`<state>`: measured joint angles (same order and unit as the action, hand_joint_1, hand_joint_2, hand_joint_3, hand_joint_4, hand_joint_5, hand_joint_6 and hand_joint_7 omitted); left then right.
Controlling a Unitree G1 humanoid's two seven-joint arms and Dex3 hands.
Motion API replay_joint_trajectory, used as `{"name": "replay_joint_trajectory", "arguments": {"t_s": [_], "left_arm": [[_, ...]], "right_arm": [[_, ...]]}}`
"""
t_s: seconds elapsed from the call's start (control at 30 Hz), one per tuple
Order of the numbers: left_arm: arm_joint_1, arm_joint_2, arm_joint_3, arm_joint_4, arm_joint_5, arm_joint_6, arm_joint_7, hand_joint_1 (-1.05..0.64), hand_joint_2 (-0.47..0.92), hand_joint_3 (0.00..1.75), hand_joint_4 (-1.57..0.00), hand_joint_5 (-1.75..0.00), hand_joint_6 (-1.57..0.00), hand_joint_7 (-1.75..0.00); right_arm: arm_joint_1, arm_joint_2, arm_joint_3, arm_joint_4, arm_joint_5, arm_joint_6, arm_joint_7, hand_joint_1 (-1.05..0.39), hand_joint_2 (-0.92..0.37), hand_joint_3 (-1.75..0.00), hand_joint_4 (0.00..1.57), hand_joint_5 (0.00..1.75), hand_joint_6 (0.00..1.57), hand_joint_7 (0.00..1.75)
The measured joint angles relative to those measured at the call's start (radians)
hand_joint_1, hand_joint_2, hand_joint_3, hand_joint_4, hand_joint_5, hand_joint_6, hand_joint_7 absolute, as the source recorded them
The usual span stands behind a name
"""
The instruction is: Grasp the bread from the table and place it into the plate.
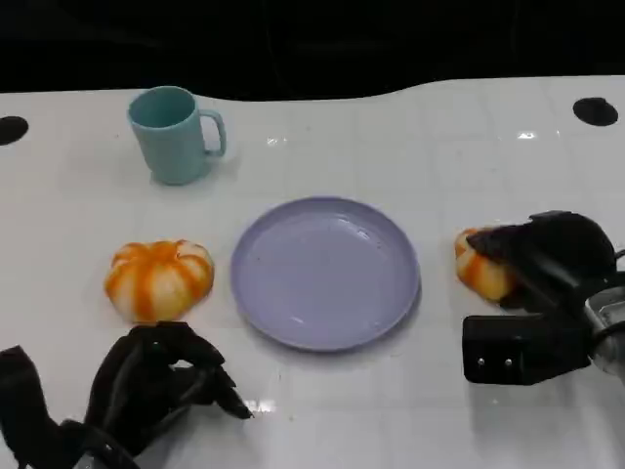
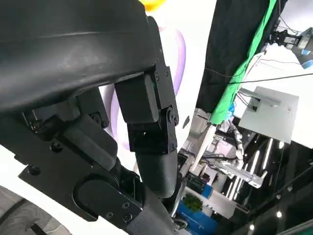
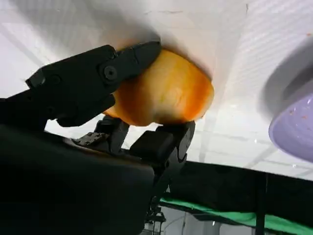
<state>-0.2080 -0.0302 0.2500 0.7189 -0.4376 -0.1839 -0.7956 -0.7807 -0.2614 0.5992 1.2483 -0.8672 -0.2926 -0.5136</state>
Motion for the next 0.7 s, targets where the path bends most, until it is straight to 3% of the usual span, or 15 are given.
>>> {"name": "replay_joint_trajectory", "arguments": {"t_s": [0.03, 0.07, 0.17, 0.23, 0.33, 0.4, 0.5, 0.63, 0.7], "left_arm": [[0.000, 0.000, 0.000, -0.002, 0.000, 0.000, 0.000, -1.05, 0.60, 0.00, -1.57, -0.60, -1.57, -0.37], [0.001, 0.000, 0.000, -0.004, 0.000, 0.000, 0.001, -1.05, 0.60, 0.00, -1.57, -0.60, -1.57, -0.37], [0.005, 0.000, -0.001, -0.010, 0.001, 0.000, 0.001, -1.05, 0.60, 0.00, -1.57, -0.60, -1.57, -0.37], [0.009, 0.000, -0.001, -0.014, 0.001, 0.000, 0.002, -1.05, 0.59, 0.00, -1.57, -0.60, -1.57, -0.38], [0.013, 0.000, -0.001, -0.019, 0.000, 0.004, 0.004, -1.05, 0.59, 0.00, -1.57, -0.60, -1.57, -0.37], [0.013, 0.000, -0.001, -0.019, 0.000, 0.006, 0.004, -1.05, 0.59, 0.00, -1.57, -0.60, -1.57, -0.37], [0.013, -0.001, -0.001, -0.019, 0.000, 0.006, 0.004, -1.05, 0.59, 0.00, -1.57, -0.59, -1.57, -0.37], [0.013, -0.001, -0.001, -0.018, 0.000, 0.006, 0.004, -1.05, 0.59, 0.00, -1.57, -0.59, -1.57, -0.37], [0.013, -0.001, -0.001, -0.018, 0.000, 0.006, 0.004, -1.05, 0.59, 0.00, -1.57, -0.59, -1.57, -0.37]], "right_arm": [[-0.002, 0.000, 0.002, 0.006, 0.000, -0.004, -0.011, -0.14, -0.91, -0.03, 0.93, 1.49, 1.34, 0.19], [-0.003, 0.000, 0.003, 0.013, 0.000, -0.010, -0.023, -0.14, -0.92, -0.07, 0.90, 1.61, 1.26, 0.45], [-0.003, 0.000, 0.009, 0.023, 0.000, -0.016, -0.052, -0.14, -0.91, -0.10, 0.90, 1.73, 0.96, 1.17], [-0.003, 0.000, 0.010, 0.029, 0.000, -0.019, -0.081, -0.13, -0.89, -0.12, 0.90, 1.74, 0.87, 1.41], [-0.002, 0.000, 0.010, 0.038, 0.000, -0.029, -0.124, -0.14, -0.84, -0.10, 0.90, 1.75, 0.82, 1.47], [-0.002, 0.001, 0.009, 0.043, 0.000, -0.027, -0.144, -0.15, -0.84, -0.11, 0.90, 1.75, 0.84, 1.42], [-0.002, 0.005, -0.004, 0.044, 0.019, -0.026, -0.176, -0.15, -0.86, -0.18, 0.90, 1.75, 0.78, 1.54], [-0.002, 0.017, -0.033, 0.042, 0.057, -0.037, -0.201, -0.16, -0.83, -0.21, 0.92, 1.75, 0.89, 1.21], [-0.002, 0.021, -0.041, 0.037, 0.068, -0.051, -0.214, -0.15, -0.79, -0.25, 0.92, 1.75, 0.87, 1.32]]}}
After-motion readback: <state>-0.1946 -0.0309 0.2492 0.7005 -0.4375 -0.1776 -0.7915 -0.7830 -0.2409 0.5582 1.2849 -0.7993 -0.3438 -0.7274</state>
